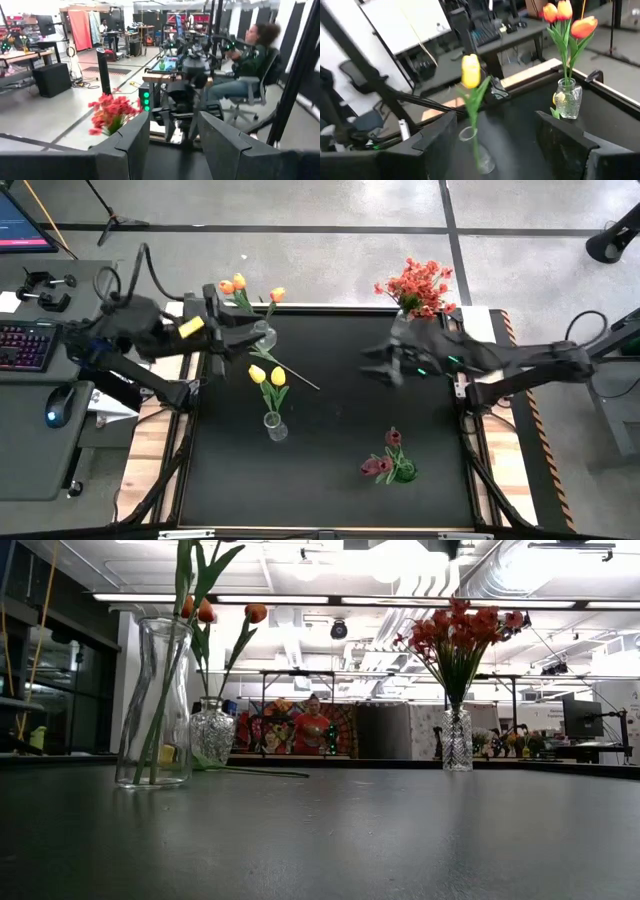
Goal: Sort flowers into vase by color
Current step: Put the yellow flower into the bottom left transparent vase
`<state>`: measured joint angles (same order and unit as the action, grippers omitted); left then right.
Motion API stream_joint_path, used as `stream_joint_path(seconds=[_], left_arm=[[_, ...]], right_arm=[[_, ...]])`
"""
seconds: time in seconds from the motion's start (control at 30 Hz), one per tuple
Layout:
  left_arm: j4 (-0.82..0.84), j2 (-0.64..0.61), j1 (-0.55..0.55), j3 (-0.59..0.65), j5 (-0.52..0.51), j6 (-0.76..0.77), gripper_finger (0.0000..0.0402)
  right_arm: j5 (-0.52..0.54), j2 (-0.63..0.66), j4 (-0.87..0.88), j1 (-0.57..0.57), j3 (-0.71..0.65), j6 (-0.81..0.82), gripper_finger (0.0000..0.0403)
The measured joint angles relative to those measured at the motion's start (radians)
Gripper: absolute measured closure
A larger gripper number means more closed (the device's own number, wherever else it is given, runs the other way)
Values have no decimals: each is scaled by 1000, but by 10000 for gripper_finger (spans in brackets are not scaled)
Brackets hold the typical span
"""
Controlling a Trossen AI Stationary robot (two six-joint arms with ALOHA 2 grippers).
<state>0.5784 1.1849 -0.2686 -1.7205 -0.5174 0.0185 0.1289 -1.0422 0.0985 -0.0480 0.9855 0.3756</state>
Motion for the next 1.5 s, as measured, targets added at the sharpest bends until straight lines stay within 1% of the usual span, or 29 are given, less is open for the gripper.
stream_joint_path(seconds=[0.07, 0.17, 0.23, 0.33, 0.4, 0.5, 0.63, 0.7, 0.77, 0.93, 1.03, 1.17, 1.4, 1.5], left_arm=[[6, -50, 40, 51, 55, -27, 248], [-24, -133, 101, 164, 174, -20, 248], [-72, -193, 134, 260, 253, 9, 248], [-199, -282, 165, 423, 349, 45, 248], [-289, -339, 178, 526, 370, 65, 248], [-411, -419, 185, 647, 378, 102, 248], [-529, -498, 185, 738, 378, 136, 248], [-557, -521, 185, 752, 375, 137, 248], [-563, -535, 185, 753, 361, 125, 248], [-579, -546, 185, 753, 267, 92, 248], [-576, -544, 185, 753, 242, 92, 248], [-563, -544, 185, 753, 236, 79, 248], [-519, -521, 185, 753, 214, 63, 248], [-516, -510, 185, 753, 214, 57, 248]], right_arm=[[-89, -104, 4, 86, 76, -14, 151], [-188, -256, 4, 196, 193, -37, 151], [-255, -355, 3, 259, 264, -42, 151], [-358, -499, 7, 326, 353, -48, 151], [-401, -589, 8, 355, 404, -63, 151], [-457, -714, 6, 378, 467, -65, 151], [-530, -857, 9, 383, 526, -63, 151], [-538, -916, 9, 377, 557, -63, 151], [-538, -968, 9, 369, 585, -77, 151], [-497, -1077, 10, 348, 655, -123, 151], [-434, -1118, 6, 331, 672, -119, 151], [-316, -1153, -3, 308, 673, -106, 151], [-204, -1210, -4, 255, 674, -102, 151], [-116, -1236, -10, 231, 674, -109, 151]])
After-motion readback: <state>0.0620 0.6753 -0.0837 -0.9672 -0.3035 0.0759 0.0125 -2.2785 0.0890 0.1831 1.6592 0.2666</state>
